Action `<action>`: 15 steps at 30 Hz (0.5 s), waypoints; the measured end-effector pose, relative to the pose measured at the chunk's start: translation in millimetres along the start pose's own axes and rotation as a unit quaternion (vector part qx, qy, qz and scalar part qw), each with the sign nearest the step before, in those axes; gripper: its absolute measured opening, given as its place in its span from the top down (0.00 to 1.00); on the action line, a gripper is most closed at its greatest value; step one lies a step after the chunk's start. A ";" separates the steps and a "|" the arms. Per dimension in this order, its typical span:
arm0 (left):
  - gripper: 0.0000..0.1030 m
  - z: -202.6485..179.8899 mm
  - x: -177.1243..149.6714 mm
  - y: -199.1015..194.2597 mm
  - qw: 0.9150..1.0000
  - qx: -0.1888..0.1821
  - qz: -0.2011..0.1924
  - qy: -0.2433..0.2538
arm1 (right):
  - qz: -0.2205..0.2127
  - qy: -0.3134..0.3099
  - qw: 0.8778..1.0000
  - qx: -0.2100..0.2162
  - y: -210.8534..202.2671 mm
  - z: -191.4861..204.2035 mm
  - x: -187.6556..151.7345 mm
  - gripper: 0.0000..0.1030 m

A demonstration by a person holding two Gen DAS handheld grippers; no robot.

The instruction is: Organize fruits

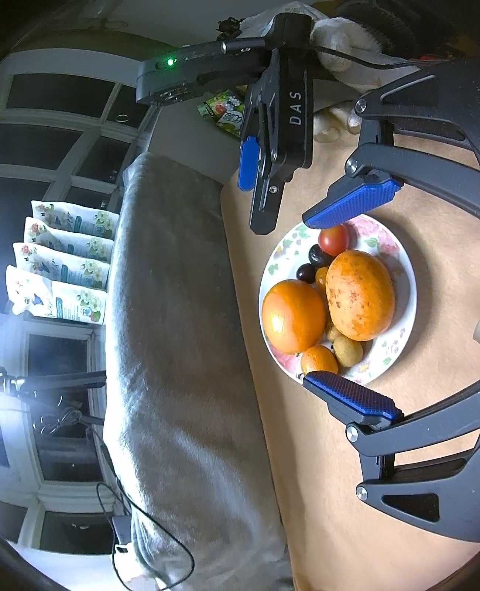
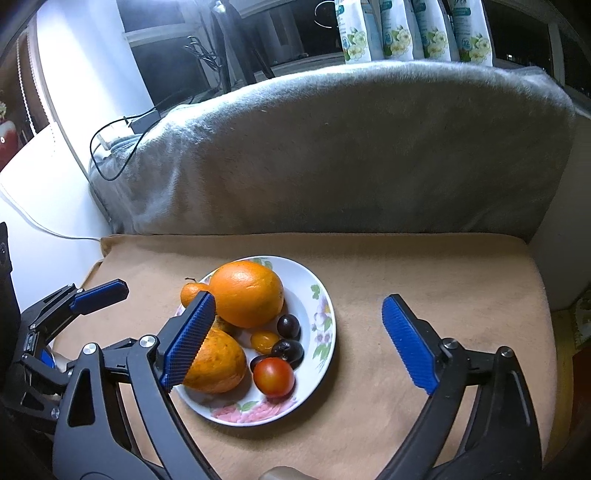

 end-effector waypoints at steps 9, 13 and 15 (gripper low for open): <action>0.23 7.2 -7.4 -23.7 1.000 0.005 -0.020 -0.011 | -0.025 -0.024 0.999 -0.021 -27.1 25.9 -6.7 0.09; 0.23 11.1 -12.6 -40.9 0.999 0.008 -0.034 -0.013 | -0.038 -0.043 0.997 -0.044 -42.0 44.8 -13.1 0.09; 0.23 13.1 -14.5 -47.2 0.999 0.011 -0.041 -0.014 | -0.048 -0.050 0.996 -0.054 -48.9 53.9 -15.2 0.09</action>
Point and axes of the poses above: each gripper's, at about its wrist camera, not at the fingertips, and y roughly the way its jaws point, z to its left, x to its top, the point moved 1 cm from there along y, roughly the way its jaws point, and after that the axes turned 7 degrees about -y, right-handed, at the moved point
